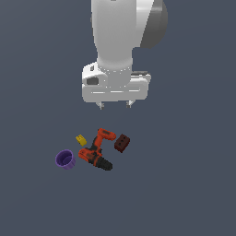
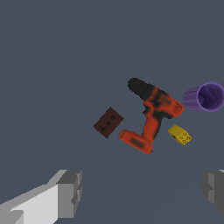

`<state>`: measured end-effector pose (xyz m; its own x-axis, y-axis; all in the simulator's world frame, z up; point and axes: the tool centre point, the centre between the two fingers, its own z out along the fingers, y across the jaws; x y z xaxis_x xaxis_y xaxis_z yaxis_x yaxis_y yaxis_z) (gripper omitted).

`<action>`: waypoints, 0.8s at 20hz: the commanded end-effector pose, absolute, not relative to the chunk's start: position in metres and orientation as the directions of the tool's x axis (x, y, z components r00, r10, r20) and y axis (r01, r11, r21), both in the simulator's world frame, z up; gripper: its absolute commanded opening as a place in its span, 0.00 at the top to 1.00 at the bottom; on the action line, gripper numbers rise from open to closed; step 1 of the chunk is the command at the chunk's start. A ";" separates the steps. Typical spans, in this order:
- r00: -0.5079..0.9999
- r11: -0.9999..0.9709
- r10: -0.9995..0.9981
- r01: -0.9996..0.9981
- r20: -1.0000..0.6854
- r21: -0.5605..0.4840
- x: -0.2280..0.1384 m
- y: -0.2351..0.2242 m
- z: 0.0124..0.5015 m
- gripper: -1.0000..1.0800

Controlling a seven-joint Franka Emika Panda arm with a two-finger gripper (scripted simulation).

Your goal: Pick up a designated object from a clutter of objects.

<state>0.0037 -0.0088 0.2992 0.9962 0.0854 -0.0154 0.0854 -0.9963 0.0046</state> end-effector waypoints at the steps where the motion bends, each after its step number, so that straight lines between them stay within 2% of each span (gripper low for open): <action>1: 0.994 -0.994 0.109 0.109 -0.015 0.002 0.006 -0.015 0.292 0.04; 16: 0.942 -0.942 0.335 0.334 -0.006 -0.011 0.020 -0.072 0.223 0.04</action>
